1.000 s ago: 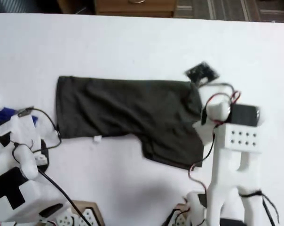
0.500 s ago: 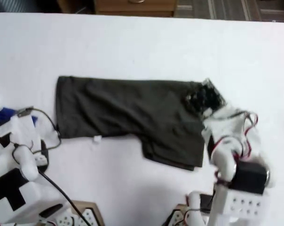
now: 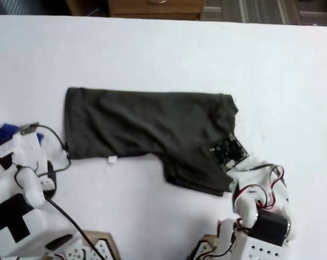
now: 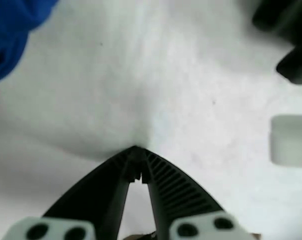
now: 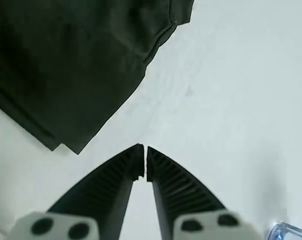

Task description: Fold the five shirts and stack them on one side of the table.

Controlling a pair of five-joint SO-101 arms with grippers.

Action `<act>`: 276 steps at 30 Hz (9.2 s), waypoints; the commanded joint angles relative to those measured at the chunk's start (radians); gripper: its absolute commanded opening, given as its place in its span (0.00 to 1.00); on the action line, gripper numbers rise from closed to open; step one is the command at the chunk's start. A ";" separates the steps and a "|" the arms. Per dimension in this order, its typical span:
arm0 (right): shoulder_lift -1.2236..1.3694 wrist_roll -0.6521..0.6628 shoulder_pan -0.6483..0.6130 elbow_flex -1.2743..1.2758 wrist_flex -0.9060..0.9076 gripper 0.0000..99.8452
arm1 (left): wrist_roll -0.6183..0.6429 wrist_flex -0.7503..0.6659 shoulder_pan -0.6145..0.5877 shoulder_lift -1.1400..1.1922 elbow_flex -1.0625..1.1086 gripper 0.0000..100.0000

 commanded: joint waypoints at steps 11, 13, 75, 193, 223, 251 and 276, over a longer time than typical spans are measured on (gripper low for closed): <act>-0.004 -0.005 -0.084 0.058 -0.027 0.28 | -0.002 -0.048 0.009 0.003 0.005 0.02; -0.002 -0.034 -0.114 0.075 -0.035 0.26 | -0.002 -0.048 0.009 0.003 0.007 0.02; 1.635 -0.052 -0.602 -0.572 -0.045 0.26 | -0.002 -0.048 0.011 0.003 0.005 0.02; 1.636 -0.097 -0.550 -0.976 0.059 0.02 | -0.003 -0.049 0.011 0.003 0.004 0.02; 2.054 -0.095 -0.326 -1.800 0.282 0.34 | -0.003 -0.048 0.011 0.003 0.002 0.02; 2.157 -0.141 -0.237 -1.936 0.354 0.34 | 0.005 0.152 0.600 -0.069 -0.344 0.06; 2.152 -0.411 -0.237 -1.936 0.355 0.34 | -0.040 -0.161 0.671 -0.066 -0.174 0.15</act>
